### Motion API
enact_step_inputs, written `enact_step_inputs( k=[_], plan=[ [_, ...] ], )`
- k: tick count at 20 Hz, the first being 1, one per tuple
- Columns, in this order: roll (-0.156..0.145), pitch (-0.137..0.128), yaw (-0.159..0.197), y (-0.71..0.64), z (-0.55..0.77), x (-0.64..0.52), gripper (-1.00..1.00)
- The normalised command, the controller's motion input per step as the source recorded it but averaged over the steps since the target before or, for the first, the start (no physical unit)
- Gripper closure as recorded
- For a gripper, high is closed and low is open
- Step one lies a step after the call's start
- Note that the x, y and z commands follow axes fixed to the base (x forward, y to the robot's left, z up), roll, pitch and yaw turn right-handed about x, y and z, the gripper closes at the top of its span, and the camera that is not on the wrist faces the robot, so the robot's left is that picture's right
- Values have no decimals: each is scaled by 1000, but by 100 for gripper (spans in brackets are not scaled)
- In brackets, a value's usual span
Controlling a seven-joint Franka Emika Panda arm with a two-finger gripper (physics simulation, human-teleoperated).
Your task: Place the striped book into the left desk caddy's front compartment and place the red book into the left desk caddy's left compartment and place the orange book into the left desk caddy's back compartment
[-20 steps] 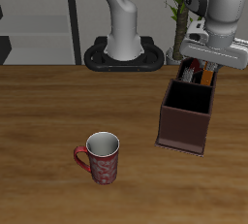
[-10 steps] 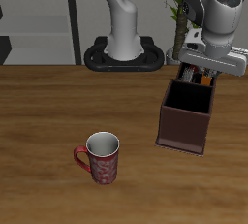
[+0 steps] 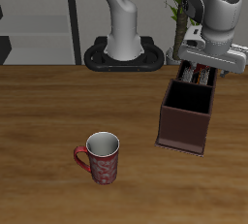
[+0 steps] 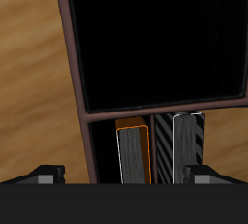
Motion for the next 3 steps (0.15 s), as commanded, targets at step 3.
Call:
enact_step_inputs(
  k=[3],
  plan=[
    [3,-7,1,-32,49,-49,-100]
  ],
)
